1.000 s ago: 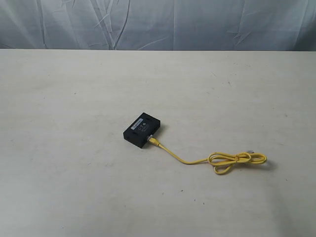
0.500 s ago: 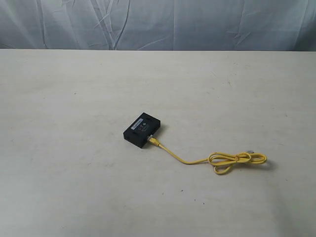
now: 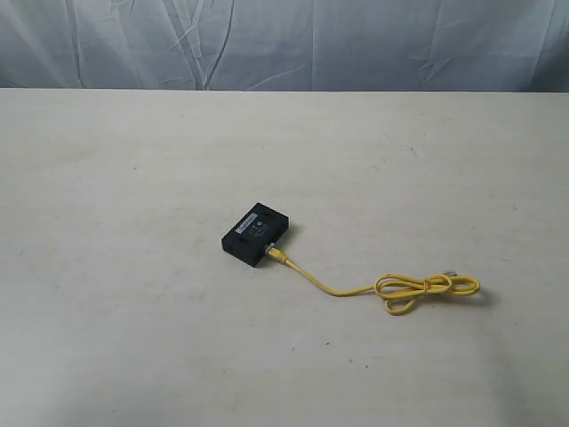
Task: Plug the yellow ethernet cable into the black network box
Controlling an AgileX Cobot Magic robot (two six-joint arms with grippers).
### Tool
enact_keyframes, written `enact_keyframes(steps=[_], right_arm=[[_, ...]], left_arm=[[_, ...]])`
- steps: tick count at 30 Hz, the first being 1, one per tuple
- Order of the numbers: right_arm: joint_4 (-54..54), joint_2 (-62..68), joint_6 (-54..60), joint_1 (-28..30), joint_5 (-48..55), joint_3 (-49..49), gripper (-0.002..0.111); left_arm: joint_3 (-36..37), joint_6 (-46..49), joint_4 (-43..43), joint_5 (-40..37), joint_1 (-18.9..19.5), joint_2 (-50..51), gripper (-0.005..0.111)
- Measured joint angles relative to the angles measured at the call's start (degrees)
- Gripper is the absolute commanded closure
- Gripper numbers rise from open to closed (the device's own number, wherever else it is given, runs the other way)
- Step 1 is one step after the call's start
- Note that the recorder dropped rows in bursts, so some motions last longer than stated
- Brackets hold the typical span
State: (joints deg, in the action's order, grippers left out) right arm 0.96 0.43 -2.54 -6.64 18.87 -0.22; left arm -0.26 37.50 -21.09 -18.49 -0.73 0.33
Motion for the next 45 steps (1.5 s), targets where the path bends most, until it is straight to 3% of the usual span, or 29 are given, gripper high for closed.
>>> enact_keyframes(steps=[6,14,17,45], right_arm=[[0.0,0.0,0.0,0.0,0.0,0.0,0.108],[0.0,0.0,0.0,0.0,0.0,0.0,0.108],[0.0,0.0,0.0,0.0,0.0,0.0,0.108],[0.0,0.0,0.0,0.0,0.0,0.0,0.108]], left_arm=[[0.0,-3.2,4.9,1.0,0.0,0.0,0.107],[0.0,-29.3,19.3,1.3,0.0,0.0,0.107],[0.0,-33.7,21.1,1.3,0.0,0.0,0.107],[0.0,-35.6,21.9,1.4,0.0,0.0,0.107]])
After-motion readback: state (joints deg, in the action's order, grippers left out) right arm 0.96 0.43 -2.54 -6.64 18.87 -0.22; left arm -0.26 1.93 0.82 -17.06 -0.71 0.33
